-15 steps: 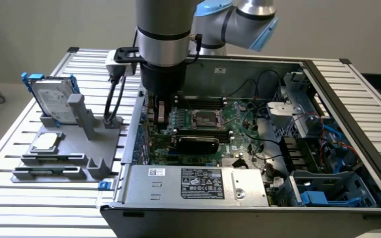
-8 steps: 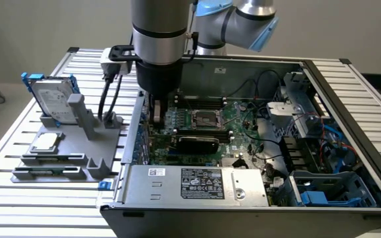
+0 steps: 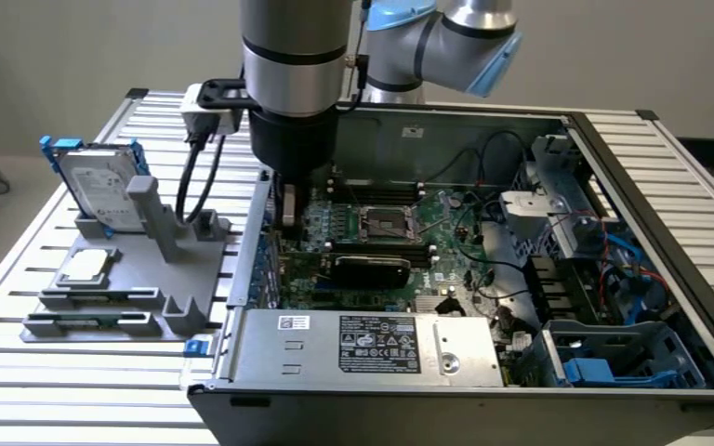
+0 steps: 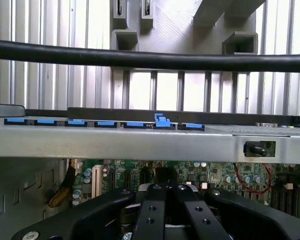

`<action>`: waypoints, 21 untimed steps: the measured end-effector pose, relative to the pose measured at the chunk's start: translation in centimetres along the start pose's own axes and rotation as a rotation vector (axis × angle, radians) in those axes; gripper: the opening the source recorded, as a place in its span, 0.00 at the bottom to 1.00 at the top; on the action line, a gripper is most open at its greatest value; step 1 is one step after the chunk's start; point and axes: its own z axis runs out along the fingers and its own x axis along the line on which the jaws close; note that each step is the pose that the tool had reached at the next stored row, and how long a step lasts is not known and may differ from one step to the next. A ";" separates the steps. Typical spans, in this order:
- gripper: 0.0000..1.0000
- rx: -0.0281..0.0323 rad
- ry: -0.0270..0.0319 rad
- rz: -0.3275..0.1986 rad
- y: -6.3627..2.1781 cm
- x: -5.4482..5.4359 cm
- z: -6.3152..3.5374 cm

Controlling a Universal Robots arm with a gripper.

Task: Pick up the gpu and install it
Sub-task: 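Press down on the gpu until it lock into place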

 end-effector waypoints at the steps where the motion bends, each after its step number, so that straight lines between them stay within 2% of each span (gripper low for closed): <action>1: 0.11 -0.0035 -0.0001 0.000 0.01 0.0 -0.02; 9: 0.11 -0.0407 0.0022 0.001 0.04 0.1 -0.14; 11: 0.11 -0.0475 0.0042 0.002 0.06 0.1 -0.22; 15: 0.11 -0.0540 0.0091 0.003 0.02 0.1 -0.43; 21: 0.11 -0.0556 0.0173 0.003 -0.09 0.1 -0.45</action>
